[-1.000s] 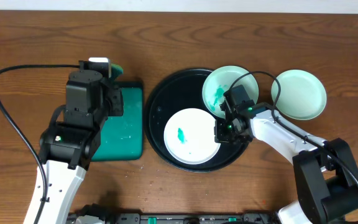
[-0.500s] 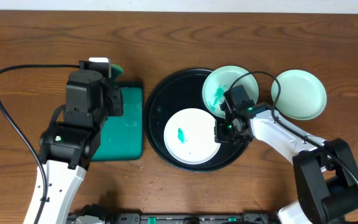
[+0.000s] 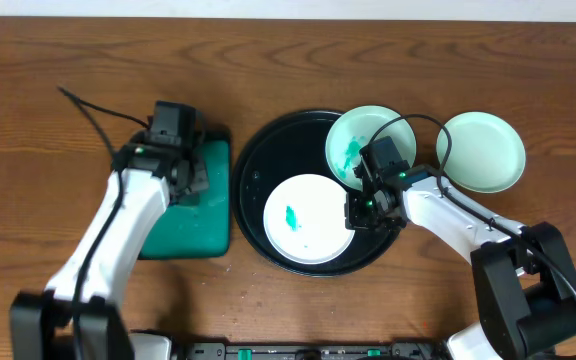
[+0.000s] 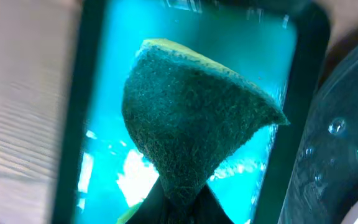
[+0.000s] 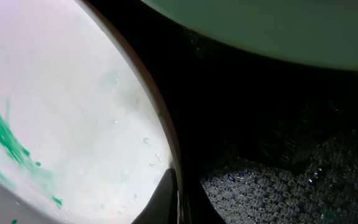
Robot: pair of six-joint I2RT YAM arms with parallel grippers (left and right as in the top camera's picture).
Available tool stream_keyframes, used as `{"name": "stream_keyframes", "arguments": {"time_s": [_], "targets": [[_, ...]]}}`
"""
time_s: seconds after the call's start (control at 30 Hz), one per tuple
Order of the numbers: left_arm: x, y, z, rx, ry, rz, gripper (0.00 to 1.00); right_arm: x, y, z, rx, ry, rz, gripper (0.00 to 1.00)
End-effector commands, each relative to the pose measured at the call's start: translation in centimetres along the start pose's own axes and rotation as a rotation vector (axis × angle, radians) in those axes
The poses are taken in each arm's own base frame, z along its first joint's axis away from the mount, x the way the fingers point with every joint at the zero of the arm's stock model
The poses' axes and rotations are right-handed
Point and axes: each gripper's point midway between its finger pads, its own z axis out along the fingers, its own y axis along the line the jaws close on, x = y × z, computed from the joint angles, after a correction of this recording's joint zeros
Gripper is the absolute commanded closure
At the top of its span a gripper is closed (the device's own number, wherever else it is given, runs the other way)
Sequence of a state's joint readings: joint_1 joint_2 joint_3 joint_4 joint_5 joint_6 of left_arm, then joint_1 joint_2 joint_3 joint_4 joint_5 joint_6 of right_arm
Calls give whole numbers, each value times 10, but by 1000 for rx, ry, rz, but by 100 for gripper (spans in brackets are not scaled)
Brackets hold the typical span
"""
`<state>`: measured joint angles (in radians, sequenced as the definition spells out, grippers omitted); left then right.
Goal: Clean dirty plates on tray and stack at the side
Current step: 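Move the sponge with the left gripper onto the white plate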
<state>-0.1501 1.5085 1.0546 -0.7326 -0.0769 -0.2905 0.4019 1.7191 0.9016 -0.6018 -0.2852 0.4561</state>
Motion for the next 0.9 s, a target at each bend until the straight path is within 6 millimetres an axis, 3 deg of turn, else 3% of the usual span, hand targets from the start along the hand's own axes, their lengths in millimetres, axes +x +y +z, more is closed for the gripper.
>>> {"name": "stream_keyframes", "arguments": {"time_s": [0.0, 0.13, 0.4, 0.53, 0.63, 0.87], "targets": [[11, -14, 12, 95, 100, -73, 93, 15, 0, 13, 11, 57, -13, 99], [11, -12, 10, 124, 116, -105, 93, 15, 0, 13, 11, 57, -13, 99], [8, -23, -22, 163, 141, -90, 93, 14, 1, 13, 9, 53, -15, 99], [7, -45, -39, 186, 134, -22, 93, 13, 1, 13, 7, 48, -16, 99], [10, -72, -50, 220, 112, 43, 93, 12, 2, 13, 6, 46, -17, 99], [25, -104, -40, 250, 159, 69, 93, 12, 2, 13, 5, 47, -17, 99]]}}
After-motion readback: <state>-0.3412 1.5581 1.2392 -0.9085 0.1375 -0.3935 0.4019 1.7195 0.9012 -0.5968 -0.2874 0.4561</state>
